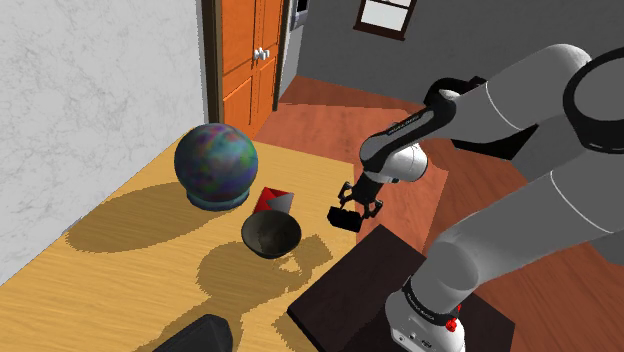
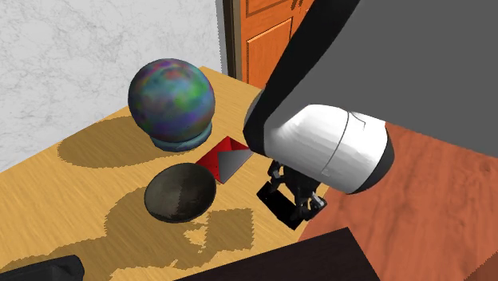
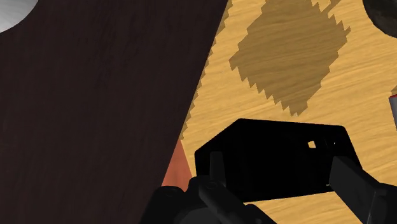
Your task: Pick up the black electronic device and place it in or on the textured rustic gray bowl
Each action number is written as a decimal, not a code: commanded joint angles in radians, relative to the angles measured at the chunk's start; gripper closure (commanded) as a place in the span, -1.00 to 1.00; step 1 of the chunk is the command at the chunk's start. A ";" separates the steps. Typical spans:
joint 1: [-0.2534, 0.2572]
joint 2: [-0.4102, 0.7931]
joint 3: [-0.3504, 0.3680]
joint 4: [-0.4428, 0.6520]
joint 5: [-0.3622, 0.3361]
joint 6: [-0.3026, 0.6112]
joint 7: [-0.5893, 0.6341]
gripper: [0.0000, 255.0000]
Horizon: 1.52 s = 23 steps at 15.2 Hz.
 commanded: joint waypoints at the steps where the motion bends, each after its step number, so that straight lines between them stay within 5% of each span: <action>1: -0.016 -0.037 0.008 0.007 -0.029 -0.042 0.026 1.00; 15: -0.072 -0.233 0.042 0.066 -0.121 -0.289 0.129 1.00; 23: 0.086 -0.200 0.211 0.100 0.014 -0.235 0.336 1.00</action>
